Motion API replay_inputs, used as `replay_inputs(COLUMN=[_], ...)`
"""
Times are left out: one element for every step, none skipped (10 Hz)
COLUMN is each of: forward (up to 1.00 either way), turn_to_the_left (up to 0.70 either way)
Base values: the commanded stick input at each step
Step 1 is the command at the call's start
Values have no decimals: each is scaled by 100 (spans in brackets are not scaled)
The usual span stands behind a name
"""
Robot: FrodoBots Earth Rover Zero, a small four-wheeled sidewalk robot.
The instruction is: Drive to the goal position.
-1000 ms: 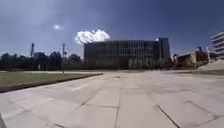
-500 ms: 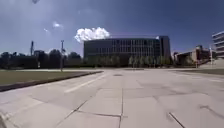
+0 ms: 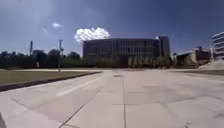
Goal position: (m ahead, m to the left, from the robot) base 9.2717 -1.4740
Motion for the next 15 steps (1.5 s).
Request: replay_inputs(forward=[70,70,70,70,70,70,70,70,70,70,70,70,70,70,70], turn_to_the_left=[1,1,1,1,1,1,1,1,1,1,1,1,1,-4,-26])
